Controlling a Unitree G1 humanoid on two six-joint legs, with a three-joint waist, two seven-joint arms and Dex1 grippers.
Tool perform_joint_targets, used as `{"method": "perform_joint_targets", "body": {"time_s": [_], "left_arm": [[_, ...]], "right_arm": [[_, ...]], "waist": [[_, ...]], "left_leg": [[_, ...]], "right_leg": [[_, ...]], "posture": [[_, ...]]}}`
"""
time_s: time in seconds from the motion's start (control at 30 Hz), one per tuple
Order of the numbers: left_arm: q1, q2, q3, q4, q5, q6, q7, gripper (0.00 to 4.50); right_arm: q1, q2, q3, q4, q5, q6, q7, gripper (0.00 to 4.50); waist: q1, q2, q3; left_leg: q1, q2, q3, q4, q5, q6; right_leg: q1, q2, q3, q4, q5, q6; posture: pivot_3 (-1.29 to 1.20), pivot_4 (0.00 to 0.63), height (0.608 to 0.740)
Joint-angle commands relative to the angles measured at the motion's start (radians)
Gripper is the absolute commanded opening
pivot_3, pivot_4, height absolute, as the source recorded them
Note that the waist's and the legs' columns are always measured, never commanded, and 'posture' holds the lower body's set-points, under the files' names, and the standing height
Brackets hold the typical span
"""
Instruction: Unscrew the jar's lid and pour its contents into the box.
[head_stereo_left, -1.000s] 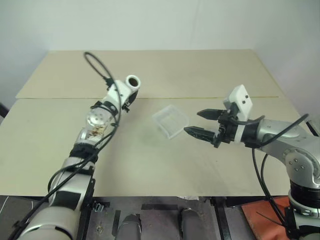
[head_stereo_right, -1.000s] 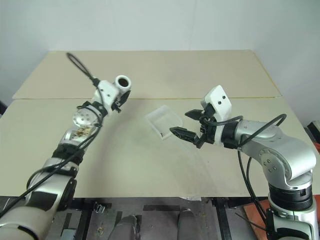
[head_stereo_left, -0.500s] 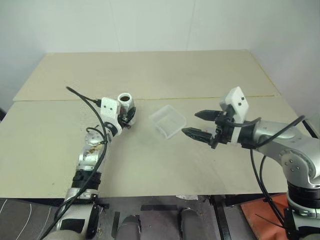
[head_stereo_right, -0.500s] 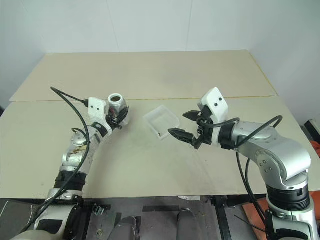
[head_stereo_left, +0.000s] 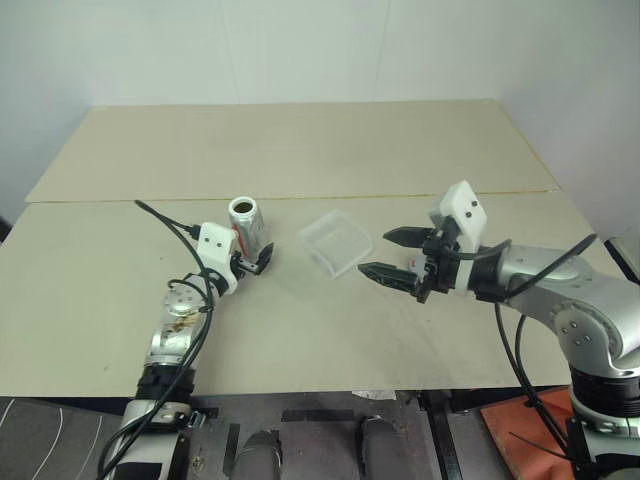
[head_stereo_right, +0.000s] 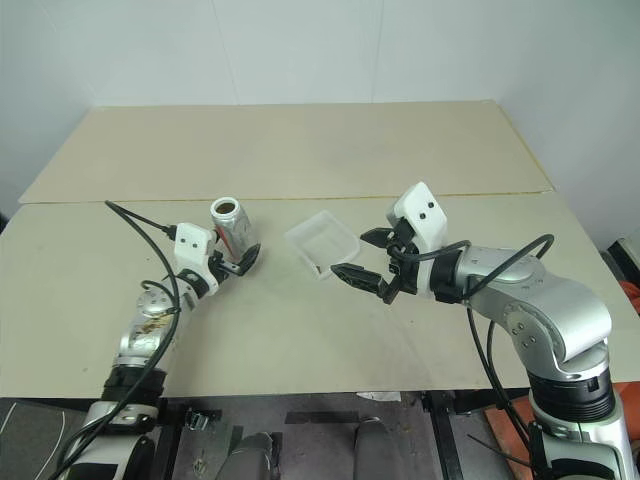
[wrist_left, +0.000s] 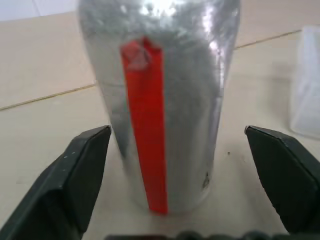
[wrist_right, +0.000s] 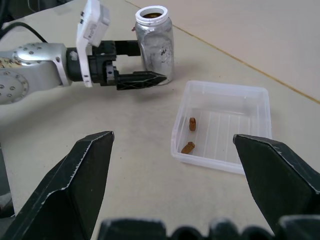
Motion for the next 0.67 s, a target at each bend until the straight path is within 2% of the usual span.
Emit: {"method": "perform_joint_targets", "body": {"time_s": [0.03, 0.13, 0.23, 0.3, 0.37, 0.5, 0.67], "left_arm": [[0.092, 0.101, 0.033, -0.215, -0.060, 0.084, -0.101, 4.46], [0.177, 0.229, 0.076, -0.362, -0.117, 0.159, -0.200, 4.46], [0.239, 0.393, 0.180, -0.462, -0.248, 0.195, -0.394, 4.46], [0.272, 0.492, 0.288, -0.477, -0.381, 0.220, -0.561, 4.46], [0.305, 0.559, 0.368, -0.452, -0.457, 0.208, -0.706, 4.46], [0.331, 0.591, 0.443, -0.403, -0.461, 0.198, -0.727, 4.46], [0.414, 0.577, 0.525, -0.501, -0.519, 0.260, -0.709, 4.46]], "right_arm": [[0.023, -0.020, -0.031, -0.047, -0.003, -0.036, 0.007, 4.50], [0.057, -0.046, -0.049, -0.058, -0.006, -0.051, 0.021, 4.50], [0.104, -0.085, -0.077, -0.067, -0.022, -0.105, 0.059, 4.50], [0.137, -0.111, -0.097, -0.068, -0.038, -0.160, 0.098, 4.50], [0.166, -0.133, -0.123, -0.062, -0.046, -0.209, 0.139, 4.50], [0.212, -0.162, -0.173, -0.022, -0.036, -0.302, 0.246, 4.50], [0.211, -0.185, -0.170, -0.003, -0.041, -0.343, 0.302, 4.50]], "waist": [[-0.002, 0.000, 0.000], [0.001, 0.000, 0.000], [0.002, 0.000, 0.000], [0.005, 0.000, 0.000], [0.005, 0.000, 0.000], [0.009, 0.001, 0.001], [0.001, 0.000, 0.001]], "left_leg": [[0.000, 0.000, 0.000, 0.000, 0.000, 0.000], [0.000, 0.000, 0.000, -0.001, 0.000, 0.001], [0.001, 0.001, 0.001, -0.002, -0.001, 0.001], [0.001, 0.001, 0.001, -0.002, -0.001, 0.001], [0.001, 0.002, 0.002, -0.003, -0.001, 0.001], [0.003, 0.002, 0.003, -0.004, -0.001, 0.002], [0.003, 0.003, 0.003, -0.004, -0.002, 0.003]], "right_leg": [[0.000, 0.000, 0.000, 0.000, 0.000, 0.000], [-0.001, 0.000, 0.001, -0.001, 0.000, 0.000], [-0.001, 0.001, 0.001, -0.001, -0.001, -0.001], [-0.001, 0.000, 0.001, -0.001, -0.001, -0.001], [-0.001, 0.001, 0.001, -0.002, -0.001, -0.002], [0.000, 0.001, 0.001, -0.002, -0.002, -0.002], [0.000, 0.001, 0.001, -0.002, -0.002, -0.003]], "posture": [[0.00, 0.150, 0.740], [0.00, 0.150, 0.740], [0.00, 0.150, 0.740], [0.00, 0.150, 0.740], [0.00, 0.150, 0.740], [0.00, 0.150, 0.740], [0.00, 0.150, 0.740]]}}
